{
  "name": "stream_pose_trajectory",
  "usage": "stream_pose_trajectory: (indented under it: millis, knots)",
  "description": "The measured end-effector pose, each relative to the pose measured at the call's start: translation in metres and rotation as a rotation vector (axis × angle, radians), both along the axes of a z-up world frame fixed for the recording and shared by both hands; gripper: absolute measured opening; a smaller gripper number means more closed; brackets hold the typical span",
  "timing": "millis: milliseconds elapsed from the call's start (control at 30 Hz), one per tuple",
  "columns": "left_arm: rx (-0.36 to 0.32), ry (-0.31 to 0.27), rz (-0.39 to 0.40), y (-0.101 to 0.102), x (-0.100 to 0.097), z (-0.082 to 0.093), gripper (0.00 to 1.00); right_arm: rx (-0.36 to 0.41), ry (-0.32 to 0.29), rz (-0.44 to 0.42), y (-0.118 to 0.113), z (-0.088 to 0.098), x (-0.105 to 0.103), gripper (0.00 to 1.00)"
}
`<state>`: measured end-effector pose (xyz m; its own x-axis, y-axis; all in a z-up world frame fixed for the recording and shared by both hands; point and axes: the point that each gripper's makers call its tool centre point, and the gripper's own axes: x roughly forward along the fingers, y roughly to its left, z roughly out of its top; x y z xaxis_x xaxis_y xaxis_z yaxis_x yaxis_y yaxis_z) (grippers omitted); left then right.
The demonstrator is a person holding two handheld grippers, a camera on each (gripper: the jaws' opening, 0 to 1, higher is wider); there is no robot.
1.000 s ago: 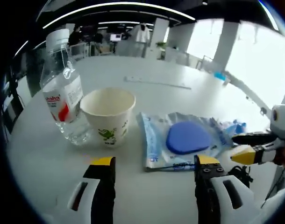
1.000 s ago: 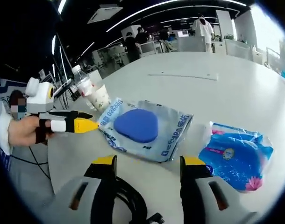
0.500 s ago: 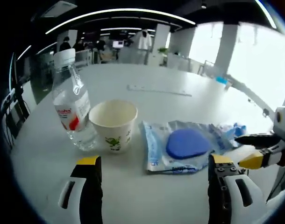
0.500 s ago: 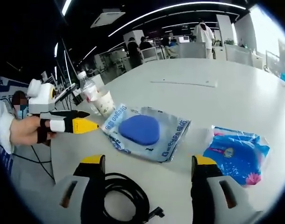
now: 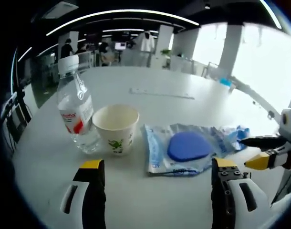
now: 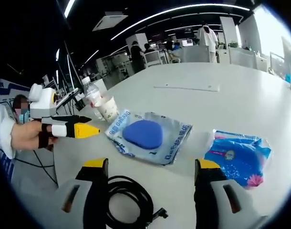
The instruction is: Arrange the tabletop items into an orderly group along one side of the table until the central work area is clear of visible clutter.
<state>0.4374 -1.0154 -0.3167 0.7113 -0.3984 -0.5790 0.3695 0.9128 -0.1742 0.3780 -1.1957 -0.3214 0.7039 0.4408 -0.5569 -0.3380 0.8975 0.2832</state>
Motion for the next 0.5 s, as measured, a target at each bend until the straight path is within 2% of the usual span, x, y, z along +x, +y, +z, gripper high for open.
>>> stream_pose_trajectory:
  millis: [500]
  knots:
    - [0.009, 0.013, -0.009, -0.0028, -0.0008, -0.002, 0.84, -0.003, 0.0, -0.005, -0.0034, 0.0011, 0.0028, 0.72]
